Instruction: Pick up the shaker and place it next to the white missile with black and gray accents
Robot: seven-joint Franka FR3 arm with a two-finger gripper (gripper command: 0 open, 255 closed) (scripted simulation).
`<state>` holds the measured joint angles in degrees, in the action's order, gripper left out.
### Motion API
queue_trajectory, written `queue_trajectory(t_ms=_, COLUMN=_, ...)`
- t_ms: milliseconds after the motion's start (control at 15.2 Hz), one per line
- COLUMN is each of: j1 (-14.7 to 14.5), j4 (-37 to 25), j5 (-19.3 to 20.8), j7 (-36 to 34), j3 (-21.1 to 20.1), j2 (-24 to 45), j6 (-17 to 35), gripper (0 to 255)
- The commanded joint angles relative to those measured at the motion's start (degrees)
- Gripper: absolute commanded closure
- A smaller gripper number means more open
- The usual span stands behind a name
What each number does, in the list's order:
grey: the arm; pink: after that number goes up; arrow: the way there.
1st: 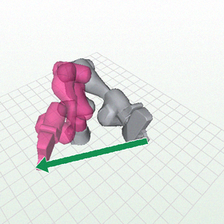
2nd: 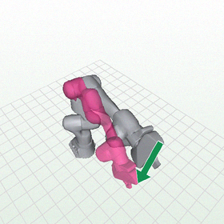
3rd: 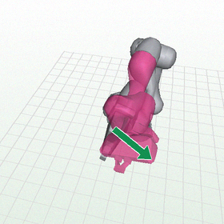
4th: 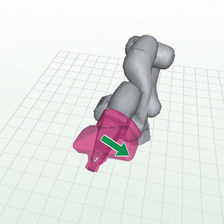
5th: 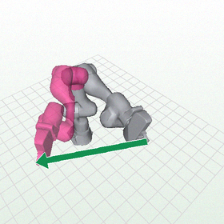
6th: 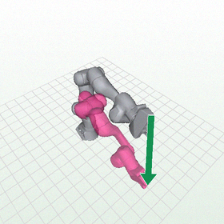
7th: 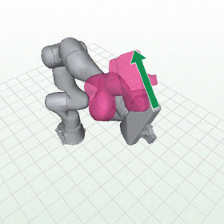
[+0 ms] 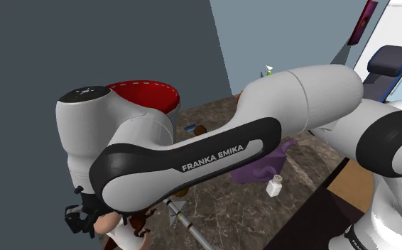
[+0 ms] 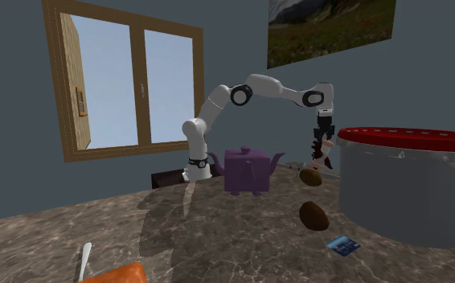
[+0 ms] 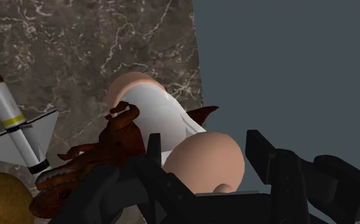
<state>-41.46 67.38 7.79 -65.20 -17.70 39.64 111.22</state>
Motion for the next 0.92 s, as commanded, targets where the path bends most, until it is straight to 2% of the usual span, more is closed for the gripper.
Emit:
queue_trajectory(t_ms=0, j1=0.0, j4=0.0, j5=0.0, j7=0.0, j3=0.0, j2=0.0, j6=0.0, gripper=255)
queue_trajectory(t_ms=132, j1=0.0, j4=0.0, j5=0.0, j7=0.0, j3=0.0, j2=0.0, j6=0.0, gripper=255)
queue_trajectory(t_ms=198, j1=0.0, j4=0.0, j5=0.0, j7=0.0, j3=0.0, j2=0.0, j6=0.0, gripper=0)
queue_trajectory(t_ms=528, j1=0.0, j4=0.0, j5=0.0, j7=0.0, j3=0.0, j2=0.0, j6=0.0, gripper=0)
queue_trajectory(t_ms=792, j1=0.0, j4=-4.7, j5=-0.5, j7=0.4, j3=-0.3, j2=-1.6, j6=-6.2, gripper=0)
queue_trajectory(t_ms=858, j1=0.0, j4=-4.7, j5=-0.5, j7=0.4, j3=-0.3, j2=-1.6, j6=-6.2, gripper=0)
